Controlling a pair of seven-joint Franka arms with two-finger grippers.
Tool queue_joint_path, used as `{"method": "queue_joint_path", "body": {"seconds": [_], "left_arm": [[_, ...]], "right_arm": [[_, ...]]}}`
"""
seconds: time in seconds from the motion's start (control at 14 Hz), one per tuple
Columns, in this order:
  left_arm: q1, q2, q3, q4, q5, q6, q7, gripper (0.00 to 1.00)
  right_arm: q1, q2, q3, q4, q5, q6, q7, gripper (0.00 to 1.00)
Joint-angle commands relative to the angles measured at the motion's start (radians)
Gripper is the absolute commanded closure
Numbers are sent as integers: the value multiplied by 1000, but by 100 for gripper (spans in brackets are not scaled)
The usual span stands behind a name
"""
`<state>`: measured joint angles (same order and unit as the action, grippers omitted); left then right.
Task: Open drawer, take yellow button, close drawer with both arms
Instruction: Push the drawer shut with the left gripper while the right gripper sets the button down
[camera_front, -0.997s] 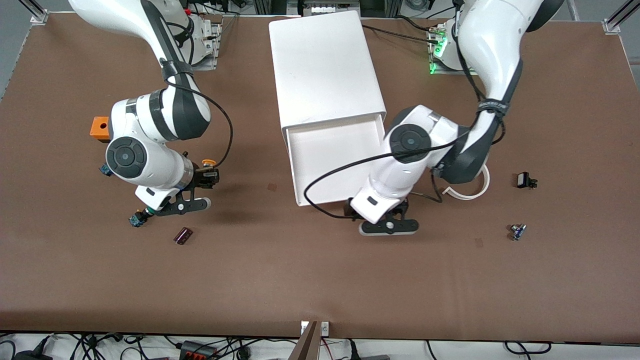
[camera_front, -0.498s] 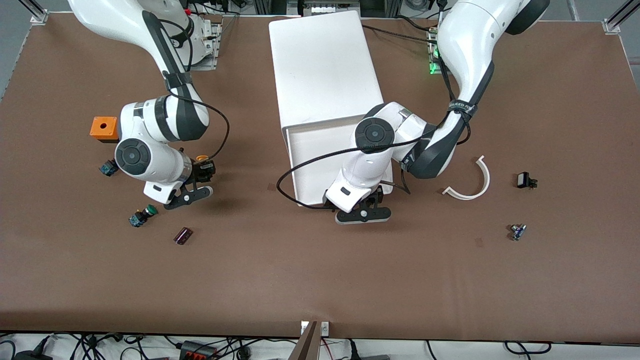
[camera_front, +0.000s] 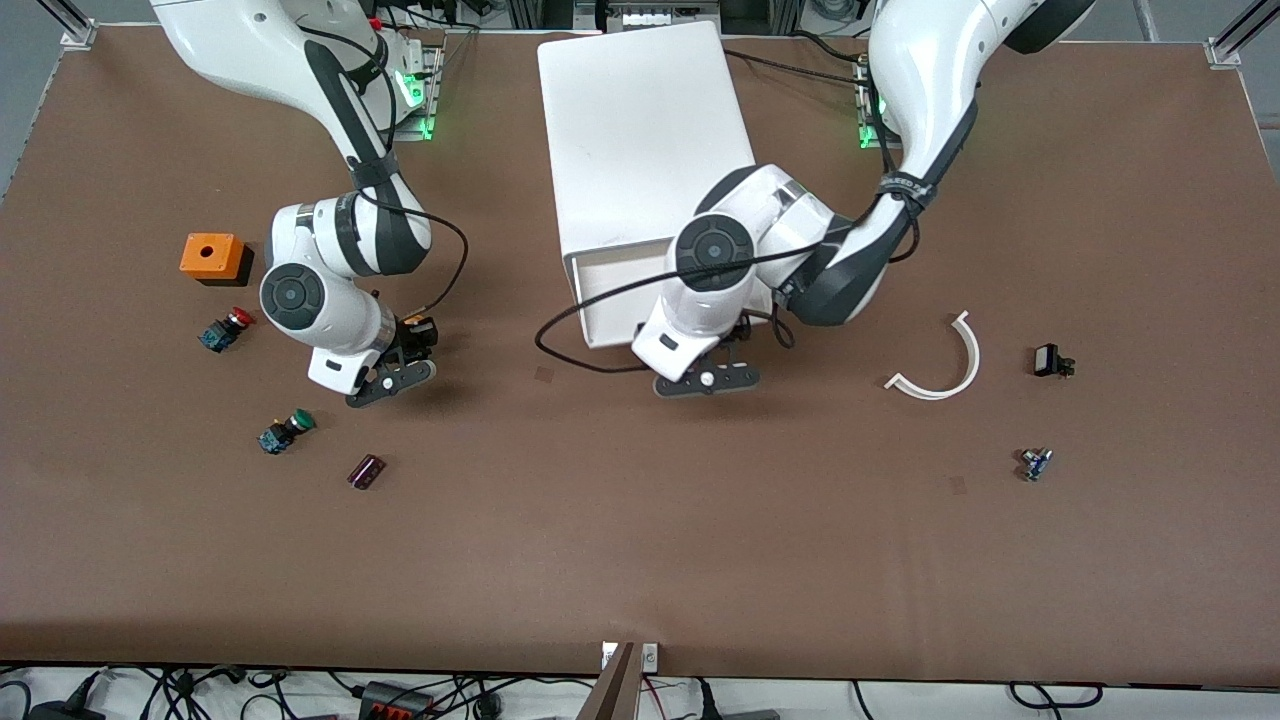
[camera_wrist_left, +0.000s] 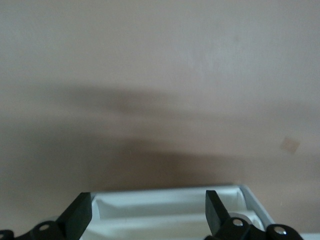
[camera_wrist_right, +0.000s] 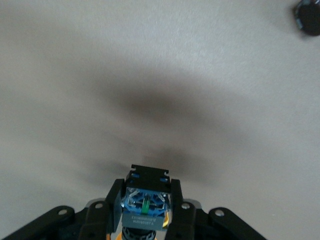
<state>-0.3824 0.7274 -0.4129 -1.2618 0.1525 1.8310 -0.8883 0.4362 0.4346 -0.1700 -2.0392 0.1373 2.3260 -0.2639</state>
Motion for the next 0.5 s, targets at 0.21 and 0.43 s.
{"method": "queue_joint_path", "body": {"seconds": [0.21, 0.43], "left_arm": [[42, -40, -55, -113, -102, -27, -5, 0], [82, -42, -122, -116, -111, -59, -3, 0]], "right_arm": [[3, 6, 6, -26, -8, 50, -32, 90], [-2, 35, 6, -4, -8, 84, -28, 90]]}}
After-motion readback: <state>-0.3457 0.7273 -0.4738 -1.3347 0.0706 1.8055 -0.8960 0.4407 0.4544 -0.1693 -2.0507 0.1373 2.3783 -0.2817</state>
